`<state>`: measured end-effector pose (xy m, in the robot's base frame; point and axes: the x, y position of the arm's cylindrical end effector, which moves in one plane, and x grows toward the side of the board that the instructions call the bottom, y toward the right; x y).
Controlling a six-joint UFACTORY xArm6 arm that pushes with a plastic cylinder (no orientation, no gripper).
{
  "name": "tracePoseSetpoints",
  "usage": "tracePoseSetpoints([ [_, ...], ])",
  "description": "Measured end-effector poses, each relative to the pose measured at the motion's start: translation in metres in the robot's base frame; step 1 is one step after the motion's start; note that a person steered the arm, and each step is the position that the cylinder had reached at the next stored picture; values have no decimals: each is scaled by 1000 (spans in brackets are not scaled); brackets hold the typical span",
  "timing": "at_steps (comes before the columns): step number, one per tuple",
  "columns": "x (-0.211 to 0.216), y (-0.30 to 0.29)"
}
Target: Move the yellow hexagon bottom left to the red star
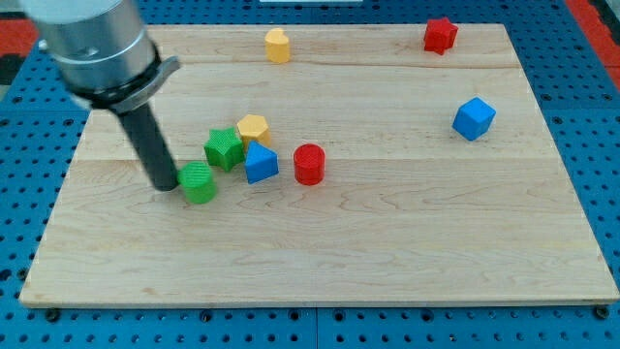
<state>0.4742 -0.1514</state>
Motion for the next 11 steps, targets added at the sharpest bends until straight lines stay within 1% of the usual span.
tracePoseSetpoints([
  [1,-42,23],
  [2,-63,67],
  [3,-59,108],
  [4,-61,164],
  [5,-121,185],
  [6,-166,230],
  [7,-152,199],
  [8,-181,216],
  [9,-202,244],
  [10,-183,194],
  [11,-218,221],
])
